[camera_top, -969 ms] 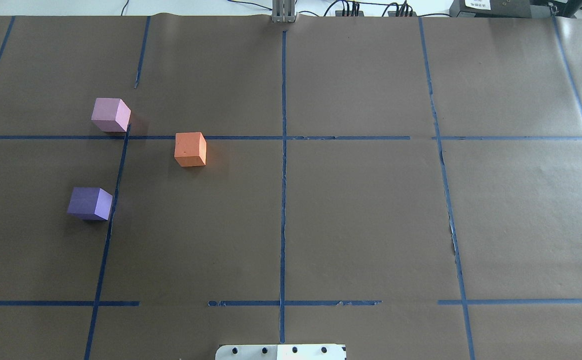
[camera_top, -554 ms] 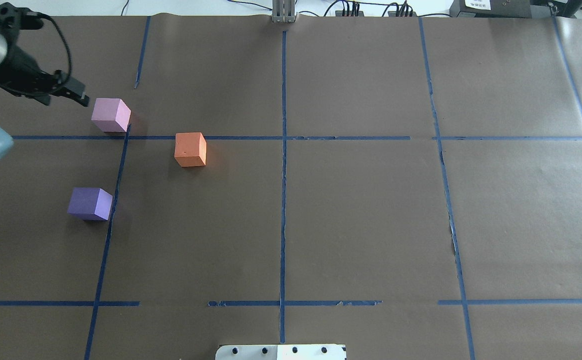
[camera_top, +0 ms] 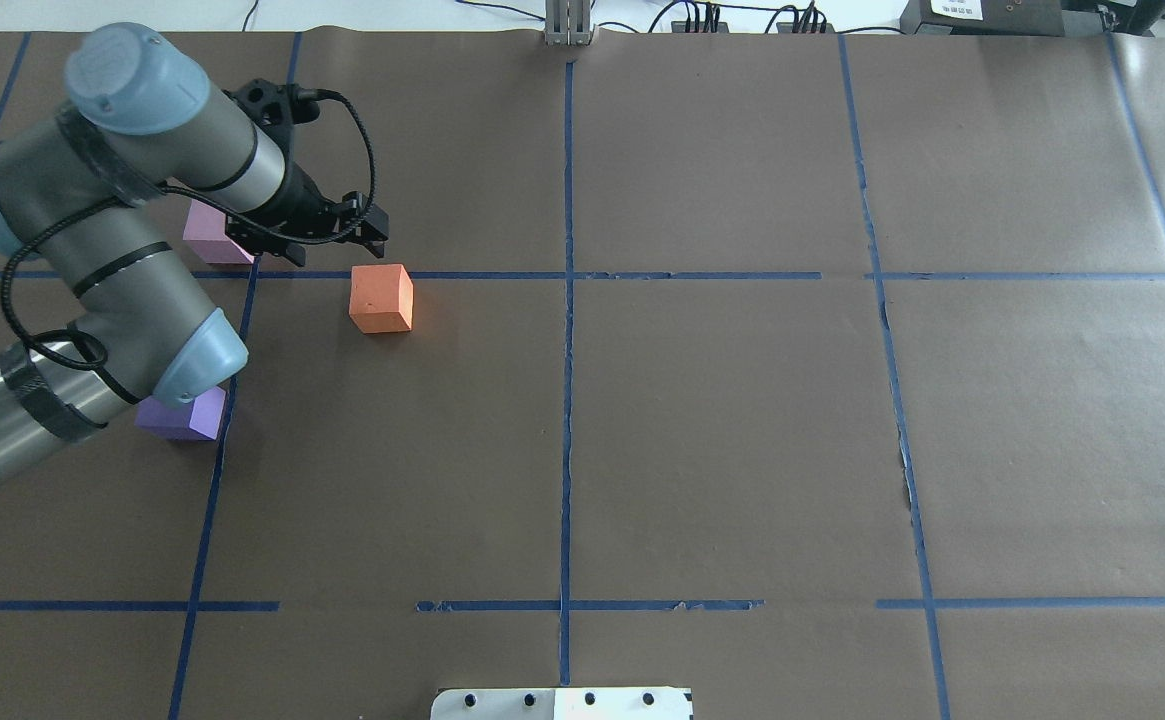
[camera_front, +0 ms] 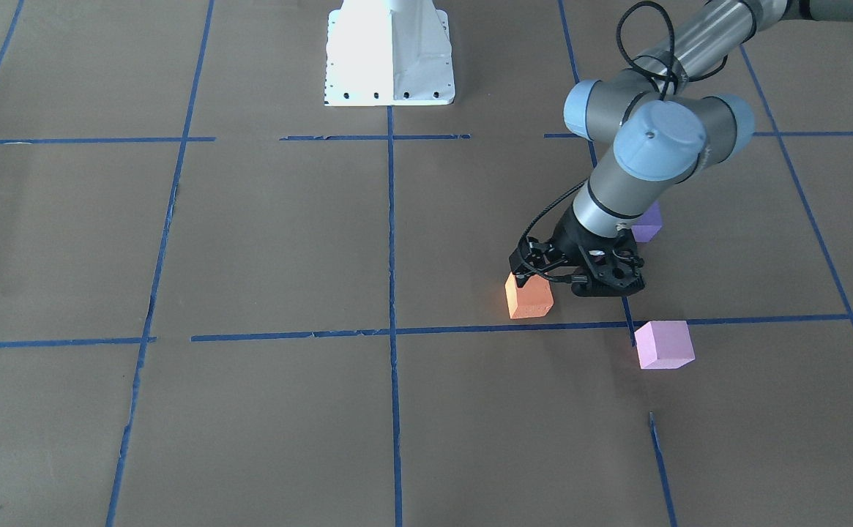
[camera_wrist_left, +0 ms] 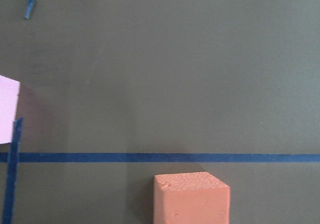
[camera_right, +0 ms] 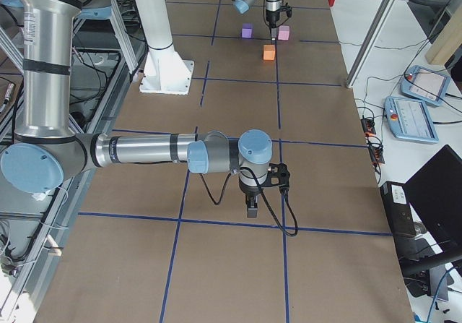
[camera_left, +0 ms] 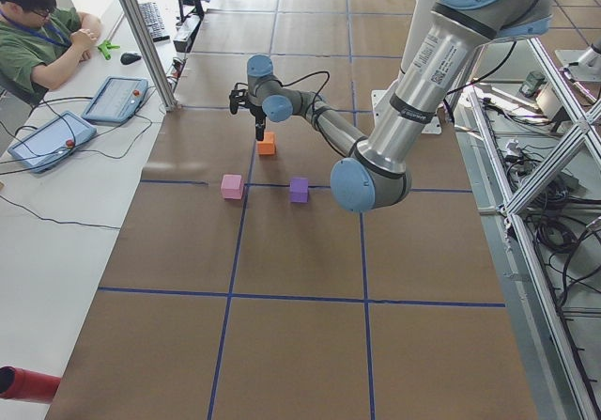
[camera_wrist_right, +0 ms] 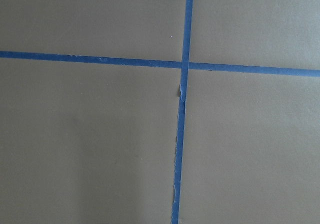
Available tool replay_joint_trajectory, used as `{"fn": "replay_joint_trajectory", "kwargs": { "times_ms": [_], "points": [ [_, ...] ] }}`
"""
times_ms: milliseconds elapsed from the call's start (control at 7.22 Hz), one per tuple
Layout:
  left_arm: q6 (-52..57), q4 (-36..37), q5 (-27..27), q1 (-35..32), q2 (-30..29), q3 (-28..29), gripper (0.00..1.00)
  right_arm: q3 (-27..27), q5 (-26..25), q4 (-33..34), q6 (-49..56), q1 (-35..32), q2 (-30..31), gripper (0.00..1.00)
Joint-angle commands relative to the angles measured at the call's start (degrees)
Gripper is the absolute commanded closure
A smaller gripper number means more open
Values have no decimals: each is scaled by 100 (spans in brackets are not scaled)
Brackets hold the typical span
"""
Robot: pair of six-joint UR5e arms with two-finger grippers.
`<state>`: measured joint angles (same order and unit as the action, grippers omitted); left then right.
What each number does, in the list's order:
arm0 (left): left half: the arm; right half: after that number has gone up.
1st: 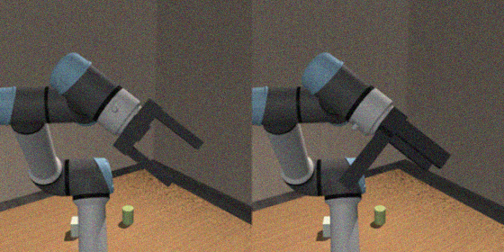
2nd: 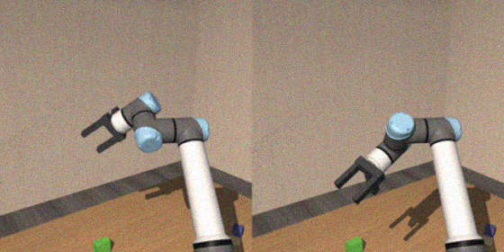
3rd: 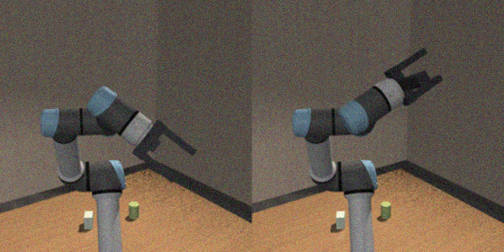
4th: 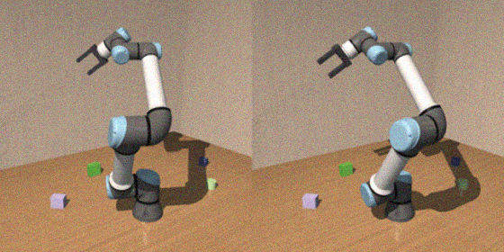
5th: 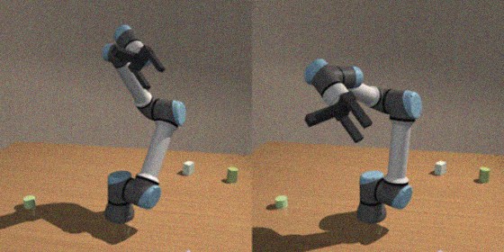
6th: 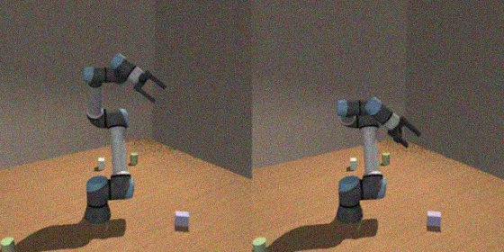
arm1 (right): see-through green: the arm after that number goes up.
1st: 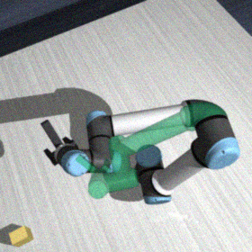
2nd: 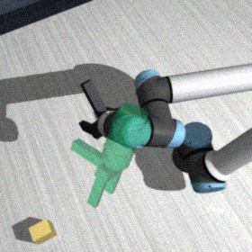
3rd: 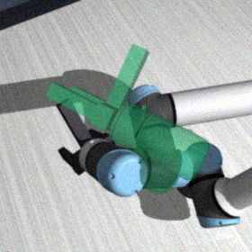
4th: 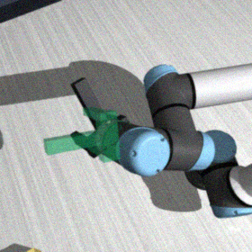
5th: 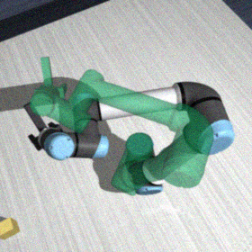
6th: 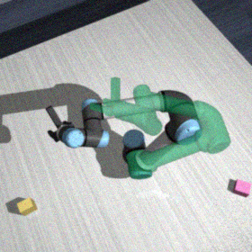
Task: Arrange blocks in a line
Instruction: 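Reach the left gripper down to the orange cube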
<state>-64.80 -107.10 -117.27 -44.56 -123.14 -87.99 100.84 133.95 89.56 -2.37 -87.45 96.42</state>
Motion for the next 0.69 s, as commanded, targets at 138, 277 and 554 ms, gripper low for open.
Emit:
{"fn": "replay_joint_trajectory", "kwargs": {
  "times_ms": [138, 277, 554],
  "points": [
    [-138, 102, 626, 342, -105, 334, 0, 6, 0, 0, 0, 0, 0, 0],
    [-130, 101, 626, 430, -96, 405, 0, 6, 0, 0, 0, 0, 0, 0],
    [-95, 40, 618, 526, -105, 580, 1, -3, 0, 0, 0, 0, 0, 0]
  ]
}}
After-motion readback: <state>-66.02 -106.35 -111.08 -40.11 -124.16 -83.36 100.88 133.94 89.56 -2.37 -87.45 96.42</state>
